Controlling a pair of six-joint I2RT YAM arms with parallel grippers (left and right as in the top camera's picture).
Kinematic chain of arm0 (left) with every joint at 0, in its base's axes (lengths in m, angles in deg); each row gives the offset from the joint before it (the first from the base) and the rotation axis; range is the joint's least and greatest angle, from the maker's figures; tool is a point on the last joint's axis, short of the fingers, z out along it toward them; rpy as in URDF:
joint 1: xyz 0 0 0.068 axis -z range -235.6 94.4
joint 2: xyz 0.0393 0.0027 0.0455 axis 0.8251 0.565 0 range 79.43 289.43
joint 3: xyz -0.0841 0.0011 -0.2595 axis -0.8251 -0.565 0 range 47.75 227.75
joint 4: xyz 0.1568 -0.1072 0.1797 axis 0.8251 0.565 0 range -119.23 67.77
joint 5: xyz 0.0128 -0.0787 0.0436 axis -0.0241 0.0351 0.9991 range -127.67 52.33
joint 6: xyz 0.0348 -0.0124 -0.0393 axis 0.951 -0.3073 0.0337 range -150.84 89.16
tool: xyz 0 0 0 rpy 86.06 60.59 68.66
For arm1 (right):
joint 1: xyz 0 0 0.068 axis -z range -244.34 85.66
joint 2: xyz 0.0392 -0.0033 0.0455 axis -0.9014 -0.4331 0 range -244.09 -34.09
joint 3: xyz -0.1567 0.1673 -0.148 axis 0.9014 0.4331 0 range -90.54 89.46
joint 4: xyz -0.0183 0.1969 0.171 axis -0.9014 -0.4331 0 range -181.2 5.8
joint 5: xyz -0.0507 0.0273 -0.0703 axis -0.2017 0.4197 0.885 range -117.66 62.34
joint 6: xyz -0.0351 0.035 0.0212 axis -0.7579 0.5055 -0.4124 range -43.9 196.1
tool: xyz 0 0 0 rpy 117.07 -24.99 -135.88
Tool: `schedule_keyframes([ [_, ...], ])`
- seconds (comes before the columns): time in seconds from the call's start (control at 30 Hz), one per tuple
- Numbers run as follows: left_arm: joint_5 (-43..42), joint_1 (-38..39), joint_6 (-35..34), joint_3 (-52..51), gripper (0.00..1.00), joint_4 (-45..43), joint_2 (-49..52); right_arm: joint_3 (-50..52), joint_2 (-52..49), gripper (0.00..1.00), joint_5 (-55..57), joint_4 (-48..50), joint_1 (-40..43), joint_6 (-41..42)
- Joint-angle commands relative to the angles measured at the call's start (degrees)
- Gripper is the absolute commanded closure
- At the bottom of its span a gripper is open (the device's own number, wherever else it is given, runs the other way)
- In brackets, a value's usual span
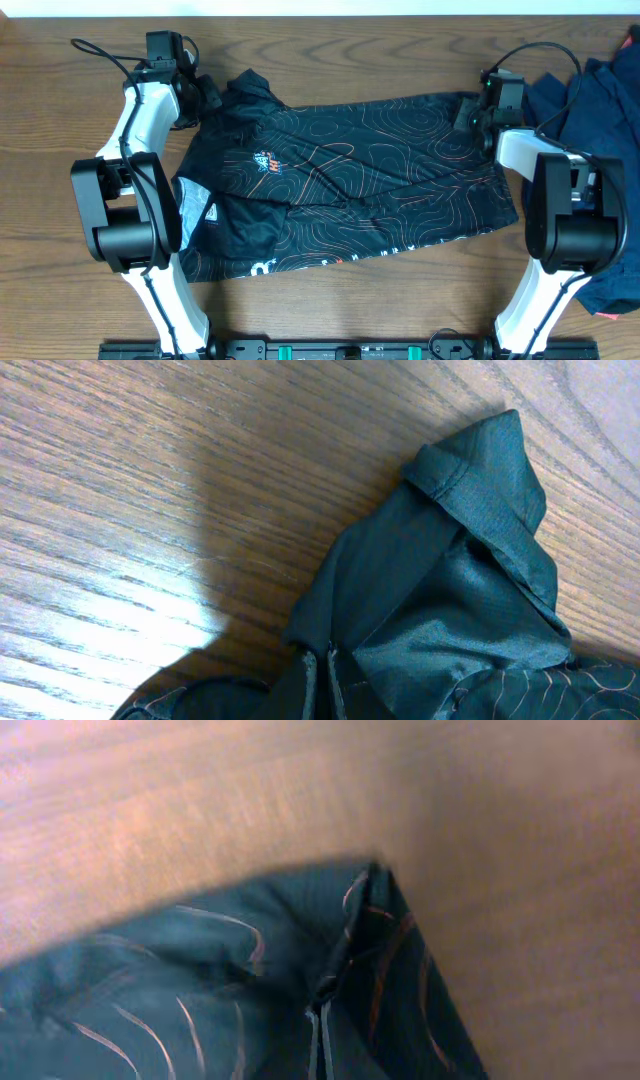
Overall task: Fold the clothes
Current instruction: 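Grasp the jersey's top-left and top-right edges with both grippers, then fold the jersey's top half down toward the bottom hem with both grippers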
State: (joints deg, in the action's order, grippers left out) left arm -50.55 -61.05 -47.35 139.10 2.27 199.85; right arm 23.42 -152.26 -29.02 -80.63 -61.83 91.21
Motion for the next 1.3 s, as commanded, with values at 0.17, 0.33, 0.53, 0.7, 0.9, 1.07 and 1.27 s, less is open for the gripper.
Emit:
schedule_keyframes([
  [0.17,0.55,0.0,4.02,-0.37,0.94,1.51,-2.86,-0.7,11.69,0.99,1.18,-10.36,3.34,1.11],
  [0.33,0.55,0.0,4.0,-0.37,0.94,6.47,-6.73,-0.7,17.64,0.99,1.18,-17.22,4.66,1.09],
  [0.53,0.55,0.0,4.0,-0.37,0.94,18.78,-11.3,-0.7,22.8,0.99,1.4,-28.44,5.88,1.09],
  [0.7,0.55,0.0,3.98,-0.37,0.94,27.93,-15.15,-0.7,25.24,0.99,1.57,-39.15,7.17,1.11],
  [0.9,0.57,0.0,3.98,-0.39,0.94,41.86,-16.35,-0.7,26.01,0.99,1.57,-49.27,9.44,1.05],
  [1.07,0.57,0.0,3.98,-1.07,0.94,48.96,-16.35,-0.7,26.01,0.99,1.53,-51.65,9.81,-1.11],
  [1.27,3.56,0.0,3.96,-3.08,0.94,53.09,-16.35,-0.68,26.01,0.99,1.55,-52.96,9.81,-3.65],
])
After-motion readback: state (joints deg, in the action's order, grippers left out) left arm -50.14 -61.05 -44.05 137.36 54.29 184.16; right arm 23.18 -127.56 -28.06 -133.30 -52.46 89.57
